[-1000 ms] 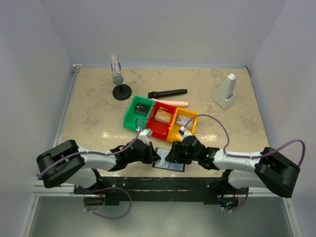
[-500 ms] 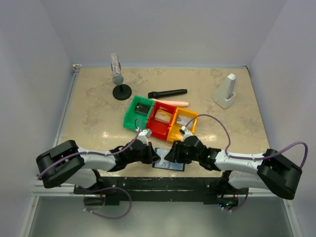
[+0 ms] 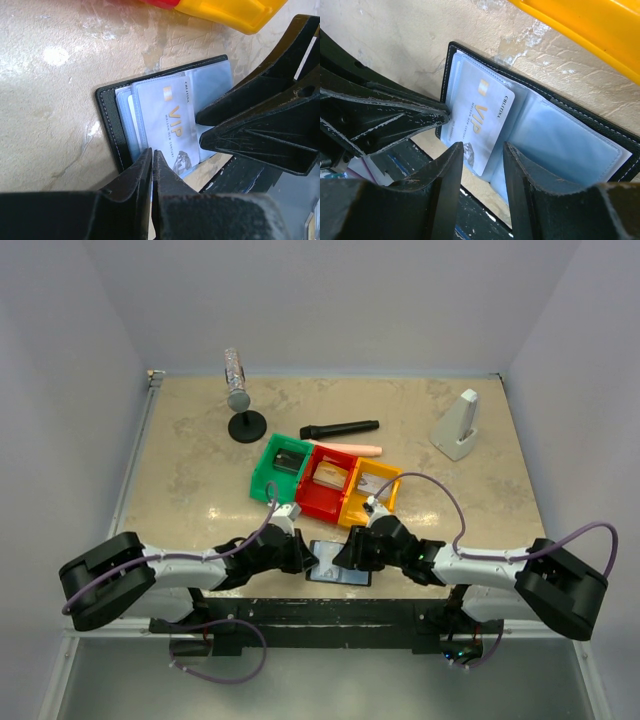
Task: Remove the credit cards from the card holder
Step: Remove the credit card from the card holder.
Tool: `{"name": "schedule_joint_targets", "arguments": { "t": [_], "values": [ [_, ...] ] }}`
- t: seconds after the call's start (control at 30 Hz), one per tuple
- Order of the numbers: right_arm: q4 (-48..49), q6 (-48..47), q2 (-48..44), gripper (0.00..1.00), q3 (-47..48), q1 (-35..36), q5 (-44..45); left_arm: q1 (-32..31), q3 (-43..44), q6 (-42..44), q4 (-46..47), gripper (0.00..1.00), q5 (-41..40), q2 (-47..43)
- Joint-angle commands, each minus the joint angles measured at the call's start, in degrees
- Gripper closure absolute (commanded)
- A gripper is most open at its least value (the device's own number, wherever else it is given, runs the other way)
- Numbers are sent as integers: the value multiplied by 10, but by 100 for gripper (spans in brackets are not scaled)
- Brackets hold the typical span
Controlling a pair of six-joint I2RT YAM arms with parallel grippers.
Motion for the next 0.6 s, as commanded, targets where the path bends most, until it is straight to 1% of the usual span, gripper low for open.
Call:
{"name": "schedule_joint_targets", "arguments": {
  "t": [0.0, 0.07, 0.2, 0.57],
  "values": [
    [14, 4, -6, 58, 1, 1, -2, 2, -5, 11, -5, 90, -15, -25],
    [8, 4, -12, 58, 2, 1, -1, 2, -3, 13, -13, 88, -18, -39],
    [5, 1, -17, 58, 6, 1, -2, 2, 5, 21, -23, 88, -21, -47],
    [16, 0, 1, 58, 13, 1, -13, 2, 19, 28, 1, 93, -4, 1]
  ]
}}
